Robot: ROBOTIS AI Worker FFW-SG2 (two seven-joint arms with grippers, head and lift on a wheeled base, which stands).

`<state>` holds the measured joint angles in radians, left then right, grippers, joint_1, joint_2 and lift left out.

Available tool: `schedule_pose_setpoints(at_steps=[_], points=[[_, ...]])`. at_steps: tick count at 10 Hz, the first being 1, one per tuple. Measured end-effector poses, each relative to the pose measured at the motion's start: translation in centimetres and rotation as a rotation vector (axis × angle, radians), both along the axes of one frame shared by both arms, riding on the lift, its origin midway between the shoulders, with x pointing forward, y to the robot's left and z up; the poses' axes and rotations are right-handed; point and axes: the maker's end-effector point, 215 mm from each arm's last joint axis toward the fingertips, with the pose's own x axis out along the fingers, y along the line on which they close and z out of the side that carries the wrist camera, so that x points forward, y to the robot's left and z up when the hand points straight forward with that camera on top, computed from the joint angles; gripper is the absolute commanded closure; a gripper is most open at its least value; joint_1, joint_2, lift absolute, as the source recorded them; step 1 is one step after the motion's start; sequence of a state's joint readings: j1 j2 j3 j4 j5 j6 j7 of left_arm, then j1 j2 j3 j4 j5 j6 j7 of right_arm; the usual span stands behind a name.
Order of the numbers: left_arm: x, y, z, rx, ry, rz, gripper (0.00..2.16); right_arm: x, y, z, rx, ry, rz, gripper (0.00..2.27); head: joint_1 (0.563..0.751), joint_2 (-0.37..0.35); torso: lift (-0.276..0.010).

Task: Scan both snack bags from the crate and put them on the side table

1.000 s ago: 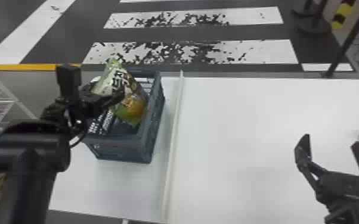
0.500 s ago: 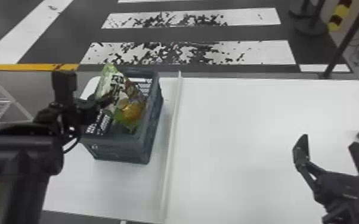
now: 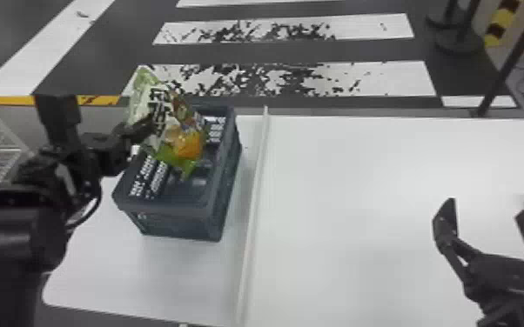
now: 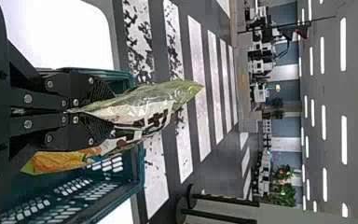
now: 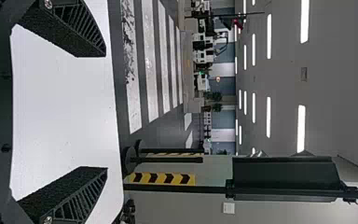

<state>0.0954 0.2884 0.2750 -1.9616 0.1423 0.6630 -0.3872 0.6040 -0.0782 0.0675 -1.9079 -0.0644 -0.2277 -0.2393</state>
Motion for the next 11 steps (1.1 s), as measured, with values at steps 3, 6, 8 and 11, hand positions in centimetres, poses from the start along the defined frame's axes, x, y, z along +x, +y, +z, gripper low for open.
schedule_pose_setpoints(at_steps=[3, 6, 8, 11], points=[[-4.0, -1.2, 5.3, -0.057, -0.018, -0.017, 2.13, 0.0, 0.0, 0.3, 0.001, -0.003, 0.001, 0.06, 0.695, 0.123, -0.087], [-8.7, -1.9, 9.6, -0.052, 0.012, -0.009, 2.14, 0.1, 0.1, 0.3, 0.000, 0.001, 0.002, 0.06, 0.695, 0.125, -0.087], [-10.5, -4.0, 10.7, -0.055, 0.031, -0.031, 2.14, 0.1, 0.1, 0.4, 0.000, 0.000, 0.002, 0.06, 0.695, 0.099, -0.087], [-10.4, -9.9, 9.7, -0.212, 0.045, -0.142, 2.14, -0.1, -0.1, 0.5, 0.000, -0.002, -0.002, 0.06, 0.695, 0.018, -0.087]])
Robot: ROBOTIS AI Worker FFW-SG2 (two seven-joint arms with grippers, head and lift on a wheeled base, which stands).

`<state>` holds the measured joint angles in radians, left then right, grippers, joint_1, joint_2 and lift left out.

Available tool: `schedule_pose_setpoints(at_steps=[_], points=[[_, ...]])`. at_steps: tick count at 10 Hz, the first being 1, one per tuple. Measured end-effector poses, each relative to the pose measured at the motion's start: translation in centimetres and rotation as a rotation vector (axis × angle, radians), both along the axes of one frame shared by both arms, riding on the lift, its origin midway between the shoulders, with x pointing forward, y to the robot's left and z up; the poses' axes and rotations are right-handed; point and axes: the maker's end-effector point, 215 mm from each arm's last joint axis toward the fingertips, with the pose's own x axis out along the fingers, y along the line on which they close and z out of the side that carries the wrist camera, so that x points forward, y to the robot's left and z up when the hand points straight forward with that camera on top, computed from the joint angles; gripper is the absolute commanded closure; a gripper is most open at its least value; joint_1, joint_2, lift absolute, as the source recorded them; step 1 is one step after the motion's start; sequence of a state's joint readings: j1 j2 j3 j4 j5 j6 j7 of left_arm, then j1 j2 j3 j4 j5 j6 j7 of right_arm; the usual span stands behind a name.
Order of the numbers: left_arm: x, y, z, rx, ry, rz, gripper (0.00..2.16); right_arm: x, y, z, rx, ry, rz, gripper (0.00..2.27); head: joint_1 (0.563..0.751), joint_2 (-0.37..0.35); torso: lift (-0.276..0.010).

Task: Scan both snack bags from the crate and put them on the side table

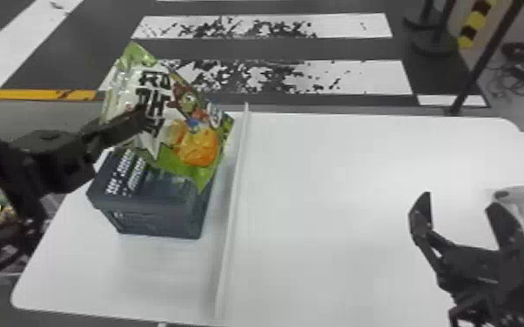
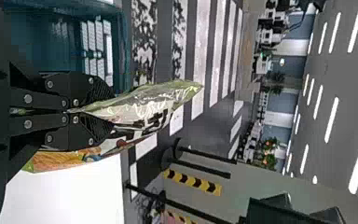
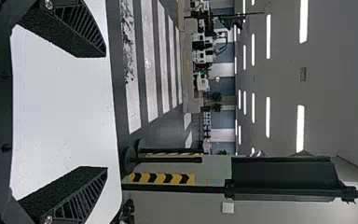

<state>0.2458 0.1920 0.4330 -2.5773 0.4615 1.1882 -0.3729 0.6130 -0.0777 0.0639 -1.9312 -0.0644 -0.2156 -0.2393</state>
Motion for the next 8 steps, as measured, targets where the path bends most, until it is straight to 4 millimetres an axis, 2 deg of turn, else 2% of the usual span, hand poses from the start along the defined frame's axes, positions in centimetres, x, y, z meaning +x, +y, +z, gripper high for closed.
schedule_pose_setpoints(at_steps=[2, 3, 6, 8], points=[[1.4, -5.5, -1.5, -0.150, -0.003, -0.113, 2.14, -0.2, -0.2, 0.1, -0.001, -0.002, -0.004, 0.06, 0.695, -0.045, -0.087], [2.5, -7.9, -3.2, -0.220, -0.001, -0.146, 2.13, -0.2, -0.3, 0.1, -0.002, -0.002, -0.006, 0.06, 0.695, -0.082, -0.087], [5.8, -13.2, -6.7, -0.315, -0.111, -0.186, 2.11, 0.0, -0.3, 0.2, -0.002, -0.007, -0.006, 0.07, 0.695, -0.147, -0.087], [6.0, -17.6, -11.1, -0.368, -0.070, -0.246, 2.10, 0.0, -1.0, 0.2, -0.009, -0.006, -0.020, 0.07, 0.695, -0.208, -0.087]])
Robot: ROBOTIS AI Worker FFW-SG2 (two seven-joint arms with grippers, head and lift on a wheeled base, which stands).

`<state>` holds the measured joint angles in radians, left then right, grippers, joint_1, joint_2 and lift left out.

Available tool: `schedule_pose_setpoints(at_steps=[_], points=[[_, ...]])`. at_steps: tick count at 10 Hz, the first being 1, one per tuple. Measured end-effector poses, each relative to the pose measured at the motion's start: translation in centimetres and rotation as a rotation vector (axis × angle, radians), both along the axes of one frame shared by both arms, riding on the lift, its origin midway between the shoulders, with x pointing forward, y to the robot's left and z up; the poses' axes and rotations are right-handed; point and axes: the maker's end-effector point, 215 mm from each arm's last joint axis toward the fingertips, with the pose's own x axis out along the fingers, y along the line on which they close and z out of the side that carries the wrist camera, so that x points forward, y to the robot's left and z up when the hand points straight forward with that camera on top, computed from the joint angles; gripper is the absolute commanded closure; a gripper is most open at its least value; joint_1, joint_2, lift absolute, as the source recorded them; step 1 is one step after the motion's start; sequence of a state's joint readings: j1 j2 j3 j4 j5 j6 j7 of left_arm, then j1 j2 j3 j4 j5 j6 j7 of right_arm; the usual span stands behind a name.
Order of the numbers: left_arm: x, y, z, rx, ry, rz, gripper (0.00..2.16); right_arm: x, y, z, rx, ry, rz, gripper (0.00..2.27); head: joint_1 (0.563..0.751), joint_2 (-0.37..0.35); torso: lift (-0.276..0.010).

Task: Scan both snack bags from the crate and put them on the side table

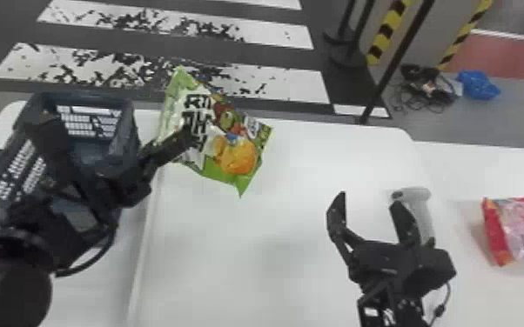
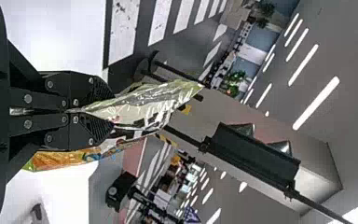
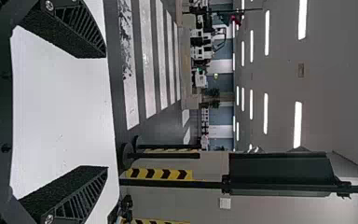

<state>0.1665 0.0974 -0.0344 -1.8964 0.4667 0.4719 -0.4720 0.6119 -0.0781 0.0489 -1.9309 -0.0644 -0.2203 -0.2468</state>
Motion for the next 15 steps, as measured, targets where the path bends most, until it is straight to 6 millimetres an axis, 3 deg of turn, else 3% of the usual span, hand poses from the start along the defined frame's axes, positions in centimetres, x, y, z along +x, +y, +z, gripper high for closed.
schedule_pose_setpoints(at_steps=[2, 4, 6, 7, 9, 10, 12, 15], points=[[-0.9, -4.5, -4.3, -0.031, 0.068, -0.075, 2.10, 0.0, -0.2, -0.1, -0.001, 0.003, -0.007, 0.07, 0.695, -0.275, -0.087], [-2.1, -7.6, -7.5, -0.051, 0.127, -0.131, 2.02, 0.1, -0.3, -0.2, -0.001, 0.004, -0.008, 0.07, 0.695, -0.311, -0.087], [-3.1, -10.1, -9.5, -0.069, 0.171, -0.189, 0.46, 0.1, -0.3, -0.3, -0.002, 0.006, -0.008, 0.07, 0.695, -0.348, -0.087], [-3.6, -11.6, -10.1, -0.070, 0.182, -0.226, 0.03, 0.2, -0.2, -0.4, -0.001, 0.007, -0.008, 0.07, 0.695, -0.350, -0.087], [-4.1, -13.3, -11.0, 0.002, 0.181, -0.264, 0.02, 0.2, -0.2, -0.5, -0.001, 0.008, -0.007, 0.07, 0.695, -0.350, -0.087], [-4.0, -13.1, -11.8, 0.066, 0.178, -0.259, 0.02, 0.2, -0.2, -0.5, -0.001, 0.009, -0.007, 0.07, 0.695, -0.350, -0.087], [-3.4, -11.5, -12.8, 0.172, 0.166, -0.193, 0.04, 0.2, -0.2, -0.8, -0.002, 0.018, -0.006, 0.06, 0.695, -0.350, -0.087], [-2.1, -6.2, -9.2, 0.324, 0.031, 0.012, 0.08, 0.4, -0.3, -1.9, 0.006, 0.061, -0.005, 0.05, 0.695, -0.301, -0.087]])
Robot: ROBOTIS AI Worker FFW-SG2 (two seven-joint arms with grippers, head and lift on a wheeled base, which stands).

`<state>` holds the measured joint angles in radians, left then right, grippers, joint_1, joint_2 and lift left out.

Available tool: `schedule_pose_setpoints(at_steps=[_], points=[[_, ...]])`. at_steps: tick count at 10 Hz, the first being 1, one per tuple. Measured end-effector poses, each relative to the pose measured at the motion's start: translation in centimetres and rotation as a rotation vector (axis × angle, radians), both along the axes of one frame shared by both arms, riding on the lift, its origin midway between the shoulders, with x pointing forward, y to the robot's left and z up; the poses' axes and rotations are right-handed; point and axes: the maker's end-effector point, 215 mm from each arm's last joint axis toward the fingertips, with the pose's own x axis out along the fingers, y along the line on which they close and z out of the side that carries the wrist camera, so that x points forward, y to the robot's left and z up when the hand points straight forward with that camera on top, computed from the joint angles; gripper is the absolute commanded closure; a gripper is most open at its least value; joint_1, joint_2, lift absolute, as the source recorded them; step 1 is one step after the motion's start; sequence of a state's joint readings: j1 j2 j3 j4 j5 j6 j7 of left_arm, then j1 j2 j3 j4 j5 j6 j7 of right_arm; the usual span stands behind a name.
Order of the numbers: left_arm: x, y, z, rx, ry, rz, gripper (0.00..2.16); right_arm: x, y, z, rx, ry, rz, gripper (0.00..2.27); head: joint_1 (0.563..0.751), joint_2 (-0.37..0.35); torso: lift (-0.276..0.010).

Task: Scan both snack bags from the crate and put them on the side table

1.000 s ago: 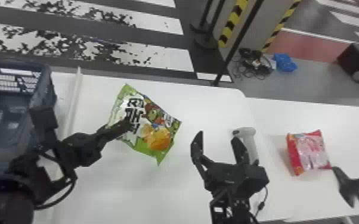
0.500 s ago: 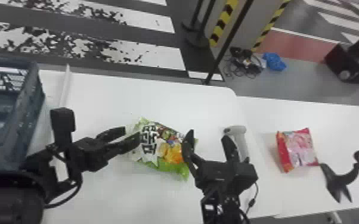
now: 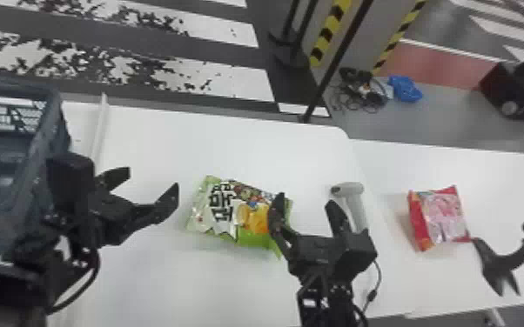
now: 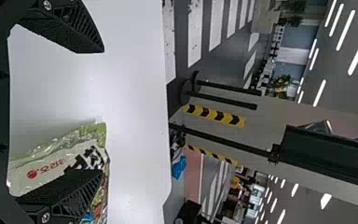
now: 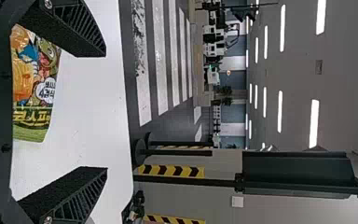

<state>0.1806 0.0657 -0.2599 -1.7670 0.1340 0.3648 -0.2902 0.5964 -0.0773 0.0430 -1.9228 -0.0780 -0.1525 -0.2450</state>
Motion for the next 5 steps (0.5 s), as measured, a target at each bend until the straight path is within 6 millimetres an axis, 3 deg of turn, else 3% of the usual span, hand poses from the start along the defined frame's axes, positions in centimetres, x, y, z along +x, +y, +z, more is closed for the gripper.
schedule_pose_setpoints(at_steps=[2, 5], points=[[-0.4, 4.4, 4.0, 0.002, -0.099, 0.074, 0.09, 0.5, -0.4, -0.3, 0.000, 0.022, 0.002, 0.05, 0.695, -0.262, -0.087], [-1.6, 13.4, 9.4, 0.047, -0.277, 0.262, 0.09, 1.6, -2.2, -2.6, 0.071, 0.134, 0.040, 0.05, 0.695, -0.177, -0.087]])
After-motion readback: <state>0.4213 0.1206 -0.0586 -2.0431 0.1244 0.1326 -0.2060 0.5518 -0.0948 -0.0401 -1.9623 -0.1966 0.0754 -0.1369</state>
